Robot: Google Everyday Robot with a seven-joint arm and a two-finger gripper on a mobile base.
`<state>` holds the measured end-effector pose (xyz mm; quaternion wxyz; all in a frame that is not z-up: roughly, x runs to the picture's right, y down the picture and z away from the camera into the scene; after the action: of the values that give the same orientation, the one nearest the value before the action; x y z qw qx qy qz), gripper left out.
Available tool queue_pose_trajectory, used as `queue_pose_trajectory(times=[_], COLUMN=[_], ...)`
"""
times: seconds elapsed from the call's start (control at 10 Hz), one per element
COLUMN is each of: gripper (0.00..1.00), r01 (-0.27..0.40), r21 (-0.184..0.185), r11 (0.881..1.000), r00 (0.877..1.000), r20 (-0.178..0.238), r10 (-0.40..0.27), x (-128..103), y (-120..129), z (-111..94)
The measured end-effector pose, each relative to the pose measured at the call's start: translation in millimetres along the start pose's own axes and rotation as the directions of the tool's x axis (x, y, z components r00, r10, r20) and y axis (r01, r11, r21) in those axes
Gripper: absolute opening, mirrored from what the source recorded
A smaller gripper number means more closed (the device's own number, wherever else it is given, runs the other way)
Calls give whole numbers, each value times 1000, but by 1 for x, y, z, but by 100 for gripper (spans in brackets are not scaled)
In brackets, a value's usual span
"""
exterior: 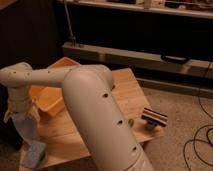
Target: Place towel in paper cup
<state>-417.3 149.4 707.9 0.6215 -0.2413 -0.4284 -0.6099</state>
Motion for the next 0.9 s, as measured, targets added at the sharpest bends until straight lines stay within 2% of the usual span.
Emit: queue_pose_trajectory(times=[0.2,0.9], gripper=[80,80], r01=[-16,-12], r21=[24,25], r11=[1000,1000], r00=[1000,1000], r20=[-23,-21], r10=[17,13], x=[2,0], y=[2,-1], z=[-3,-2])
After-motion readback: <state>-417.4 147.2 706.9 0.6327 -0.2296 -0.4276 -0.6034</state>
